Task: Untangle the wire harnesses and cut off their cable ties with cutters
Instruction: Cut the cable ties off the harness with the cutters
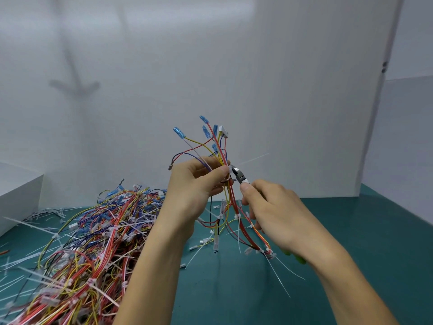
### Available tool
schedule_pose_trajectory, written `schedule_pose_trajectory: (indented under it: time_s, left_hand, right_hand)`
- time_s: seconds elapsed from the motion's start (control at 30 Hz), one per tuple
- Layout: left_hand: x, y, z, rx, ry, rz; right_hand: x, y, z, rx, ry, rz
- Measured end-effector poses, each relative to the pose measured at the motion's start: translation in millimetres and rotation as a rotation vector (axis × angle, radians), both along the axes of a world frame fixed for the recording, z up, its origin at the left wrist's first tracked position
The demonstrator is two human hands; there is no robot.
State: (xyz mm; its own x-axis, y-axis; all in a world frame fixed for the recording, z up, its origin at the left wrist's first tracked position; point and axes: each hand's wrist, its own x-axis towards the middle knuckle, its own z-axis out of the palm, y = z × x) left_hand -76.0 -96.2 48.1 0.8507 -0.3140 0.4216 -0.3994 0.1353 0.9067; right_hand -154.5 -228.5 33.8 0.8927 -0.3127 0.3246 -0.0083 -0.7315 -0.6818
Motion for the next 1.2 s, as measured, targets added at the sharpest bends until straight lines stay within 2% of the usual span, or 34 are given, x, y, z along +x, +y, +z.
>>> schedule_pose_trajectory:
  time_s: [0.73,1.2]
  left_hand:
    - [0,-2,-1,-0.011,-0.015,0.017]
    - [-1,-6,-1,-0.07,0.012,0.013]
  right_hand:
    - [2,8,-1,0.041,-0.042,-0.017]
    - [7,12,-3,0.169,-0.068,-0.034]
